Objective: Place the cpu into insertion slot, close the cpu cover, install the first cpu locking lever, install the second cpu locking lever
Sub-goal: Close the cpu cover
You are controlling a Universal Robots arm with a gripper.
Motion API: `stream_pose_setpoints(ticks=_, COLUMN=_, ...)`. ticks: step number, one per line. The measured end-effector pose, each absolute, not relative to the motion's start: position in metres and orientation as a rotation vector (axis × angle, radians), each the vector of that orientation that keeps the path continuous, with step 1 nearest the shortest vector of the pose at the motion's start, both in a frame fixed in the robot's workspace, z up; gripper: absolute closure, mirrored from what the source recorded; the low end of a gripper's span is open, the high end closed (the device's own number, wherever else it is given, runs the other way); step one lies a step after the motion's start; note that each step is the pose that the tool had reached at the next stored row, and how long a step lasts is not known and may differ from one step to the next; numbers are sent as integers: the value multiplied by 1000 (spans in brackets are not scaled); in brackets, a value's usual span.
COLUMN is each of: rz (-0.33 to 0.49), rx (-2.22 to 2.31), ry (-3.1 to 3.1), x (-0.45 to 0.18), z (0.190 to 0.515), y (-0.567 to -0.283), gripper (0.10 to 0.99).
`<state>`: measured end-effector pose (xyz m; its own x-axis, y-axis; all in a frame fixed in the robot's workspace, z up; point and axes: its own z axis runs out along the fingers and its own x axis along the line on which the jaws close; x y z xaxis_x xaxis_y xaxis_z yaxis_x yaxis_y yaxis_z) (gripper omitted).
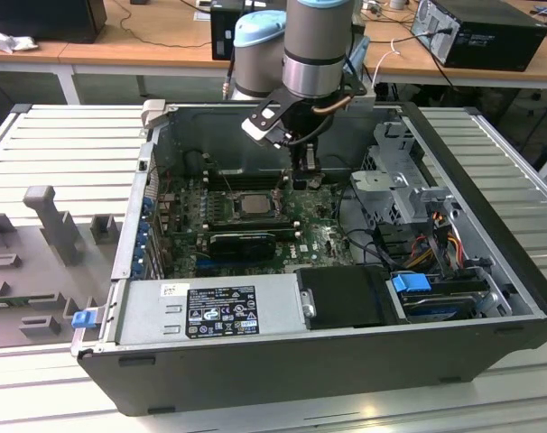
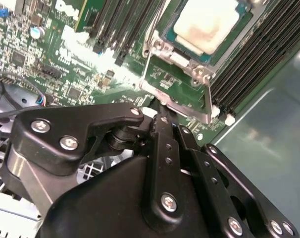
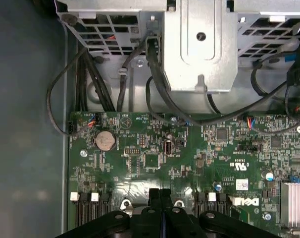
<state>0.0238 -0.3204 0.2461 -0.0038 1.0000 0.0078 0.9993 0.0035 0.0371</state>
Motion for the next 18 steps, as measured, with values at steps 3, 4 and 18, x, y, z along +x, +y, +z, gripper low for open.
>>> stream_pose_setpoints(ticks=3, rz=50, rx=2202, ry=2211, x=14, z=246, y=-321, gripper=980)
stream_pose_setpoints(ticks=4, rz=50, rx=2202, ry=2211, x=12, z=246, y=-321, gripper=980)
stream_pose_setpoints(ticks=18, rz=48, rx=2180, ry=2244, x=-14, z=238, y=-320, gripper=980)
